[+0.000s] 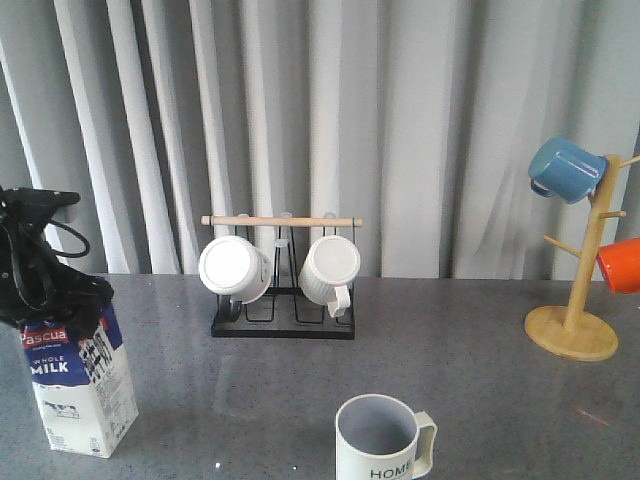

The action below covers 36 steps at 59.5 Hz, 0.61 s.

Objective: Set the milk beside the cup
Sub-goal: 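Lower the left gripper onto the top of the milk carton and grasp it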

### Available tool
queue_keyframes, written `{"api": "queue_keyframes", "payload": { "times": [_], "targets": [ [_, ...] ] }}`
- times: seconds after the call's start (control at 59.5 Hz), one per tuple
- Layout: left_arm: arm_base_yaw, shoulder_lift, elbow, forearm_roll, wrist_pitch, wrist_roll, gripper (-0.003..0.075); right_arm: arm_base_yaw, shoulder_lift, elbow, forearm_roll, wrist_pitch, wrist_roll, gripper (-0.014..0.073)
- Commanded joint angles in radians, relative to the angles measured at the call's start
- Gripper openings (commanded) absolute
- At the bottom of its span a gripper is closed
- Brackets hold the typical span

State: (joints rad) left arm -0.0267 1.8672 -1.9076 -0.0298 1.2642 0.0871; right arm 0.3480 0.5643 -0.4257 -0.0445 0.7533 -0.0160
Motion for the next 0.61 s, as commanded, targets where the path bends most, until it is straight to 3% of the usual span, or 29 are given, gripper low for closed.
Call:
{"api": "queue_keyframes", "payload": {
  "times": [0.0, 0.151, 0.42, 0.589],
  "targets": [
    [0.001, -0.03, -0.031, -0.002, -0.04, 0.003, 0.0479, -0.003, 0.006, -0.027, -0.008, -0.05, -0.001, -0.0008],
    [0.001, -0.023, -0.031, -0.004, -0.049, 0.003, 0.0428, -0.003, 0.006, -0.027, -0.008, -0.05, -0.001, -0.0008],
    [0.001, -0.029, -0.031, -0.017, -0.045, 0.002, 0.0187, -0.003, 0.006, -0.027, -0.003, -0.05, -0.001, -0.0008],
    [0.001, -0.066, -0.032, -0.125, -0.048, 0.003, 0.0061, -0.003, 0.006, -0.027, -0.001, -0.051, -0.001, -0.0008]
  ]
}}
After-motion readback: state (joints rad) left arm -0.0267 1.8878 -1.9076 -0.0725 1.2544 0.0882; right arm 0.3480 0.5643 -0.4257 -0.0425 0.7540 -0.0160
